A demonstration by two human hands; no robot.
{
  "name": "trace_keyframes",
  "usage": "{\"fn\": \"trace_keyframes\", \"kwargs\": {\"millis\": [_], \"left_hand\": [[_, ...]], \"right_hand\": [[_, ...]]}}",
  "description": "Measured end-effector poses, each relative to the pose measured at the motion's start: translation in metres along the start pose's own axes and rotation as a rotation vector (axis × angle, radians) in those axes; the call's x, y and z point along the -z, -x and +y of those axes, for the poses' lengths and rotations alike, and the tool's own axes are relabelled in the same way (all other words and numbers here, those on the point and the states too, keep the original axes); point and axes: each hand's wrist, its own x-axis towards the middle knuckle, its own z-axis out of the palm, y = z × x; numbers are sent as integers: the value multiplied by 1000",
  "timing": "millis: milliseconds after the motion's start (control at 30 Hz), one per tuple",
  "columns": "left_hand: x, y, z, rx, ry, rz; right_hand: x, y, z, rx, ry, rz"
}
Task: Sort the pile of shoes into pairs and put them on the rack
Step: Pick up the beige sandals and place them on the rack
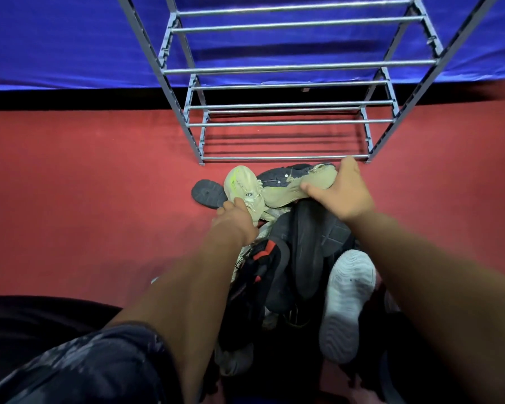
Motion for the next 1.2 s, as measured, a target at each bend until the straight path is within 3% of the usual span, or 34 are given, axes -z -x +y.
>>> {"fn": "trace_keyframes", "kwargs": {"millis": [267,500,867,933,1067,1200], "left_hand": [[1,-11,9,89,-4,63],[2,-22,14,135,64,73],[7,-53,6,166,280,78],[15,-54,6,190,411,151],[39,-55,8,291,672,353],[54,-65,11,218,746,486]], "right_hand": [[17,-25,-14,106,339,-272],[12,-35,-32,98,300,21],[-29,-56,-35,-179,369,-389],[-28,-63,-45,-227,308,-351],[-32,-78,-59,-349,-177,-94],[-49,-87,-70,-266,-230,11]]}}
